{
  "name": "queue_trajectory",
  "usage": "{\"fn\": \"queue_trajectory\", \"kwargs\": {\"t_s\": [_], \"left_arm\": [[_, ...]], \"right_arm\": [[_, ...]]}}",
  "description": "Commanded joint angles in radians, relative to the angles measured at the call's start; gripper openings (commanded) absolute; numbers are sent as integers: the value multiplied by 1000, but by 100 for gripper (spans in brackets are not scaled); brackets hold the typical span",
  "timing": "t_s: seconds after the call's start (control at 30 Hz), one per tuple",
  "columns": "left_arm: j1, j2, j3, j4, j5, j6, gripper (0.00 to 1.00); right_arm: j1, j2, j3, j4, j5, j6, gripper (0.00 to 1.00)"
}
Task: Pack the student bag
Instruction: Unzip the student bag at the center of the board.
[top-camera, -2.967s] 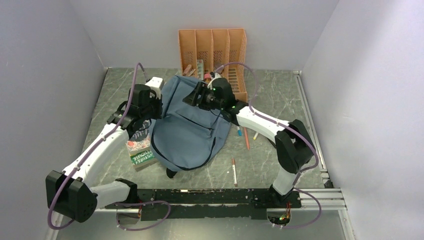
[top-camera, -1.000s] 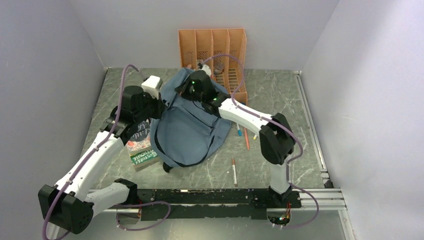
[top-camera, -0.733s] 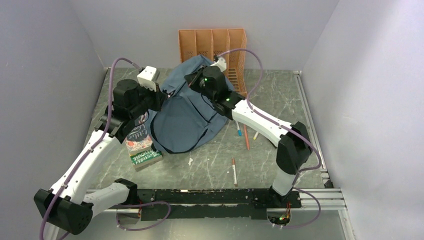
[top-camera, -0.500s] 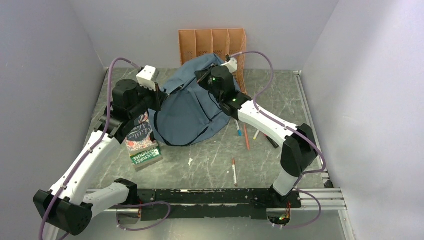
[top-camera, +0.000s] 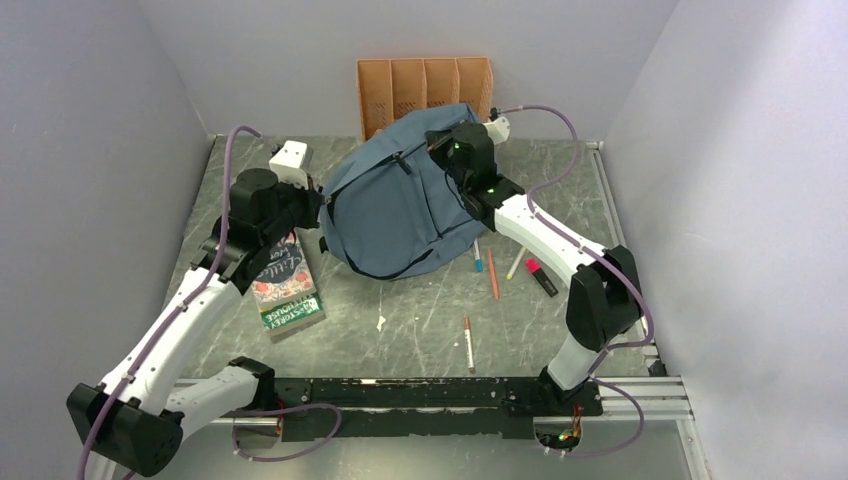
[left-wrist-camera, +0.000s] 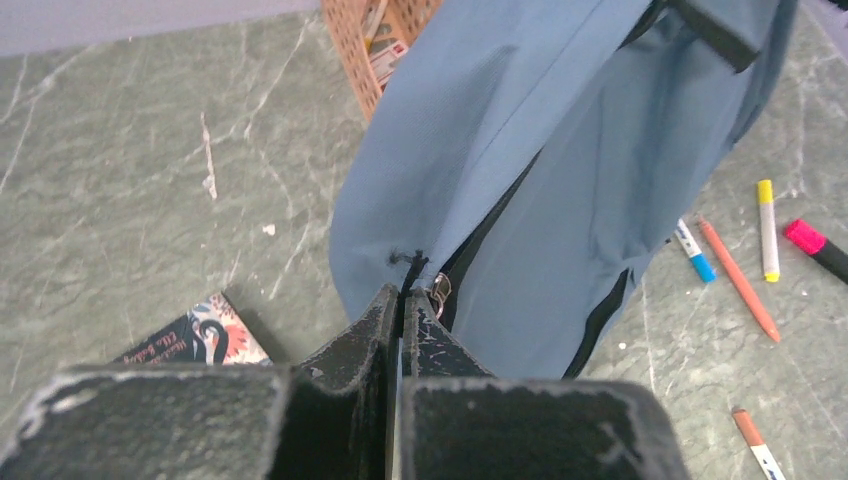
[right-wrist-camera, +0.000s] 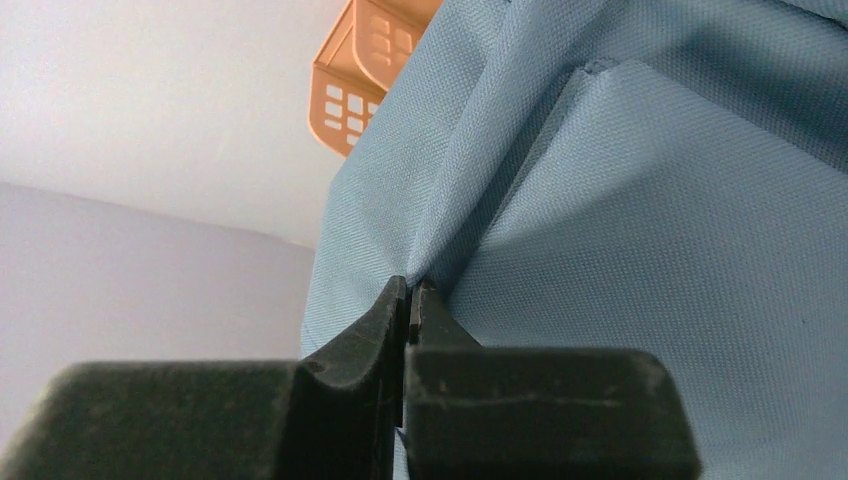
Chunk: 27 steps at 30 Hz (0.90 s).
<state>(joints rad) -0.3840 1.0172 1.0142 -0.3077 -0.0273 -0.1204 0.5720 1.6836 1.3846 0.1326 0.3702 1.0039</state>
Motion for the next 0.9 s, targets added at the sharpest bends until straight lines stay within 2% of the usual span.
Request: {"fn": "queue_trajectory", "kwargs": {"t_s": [0.0, 0.2, 0.37, 0.43, 0.53, 0.7, 0.77, 0.87], "left_arm": [[0, -8, -33, -33, -125, -18, 5], [1, 6, -55, -37, -164, -31, 5], [0, 30, -65, -10, -145, -34, 5], [0, 54, -58, -9, -124, -47, 5], [1, 84, -73, 19, -112, -86, 5], [0, 97, -119, 92, -121, -134, 5], [0, 107, -118, 92, -131, -138, 5], [0, 116, -115, 82, -150, -149, 5]], "right_arm": [[-76, -43, -25, 50, 87, 35, 0], [-130, -29, -43, 45, 52, 58, 0], [-152, -36, -103, 170, -104, -44, 0], [-152, -38, -134, 222, -186, -94, 7], [-153, -43, -157, 259, -261, -178, 24], [-153, -94, -224, 375, -397, -422, 47], [-153, -109, -258, 448, -482, -521, 52], [-153, -89, -250, 530, -607, -635, 54]]}}
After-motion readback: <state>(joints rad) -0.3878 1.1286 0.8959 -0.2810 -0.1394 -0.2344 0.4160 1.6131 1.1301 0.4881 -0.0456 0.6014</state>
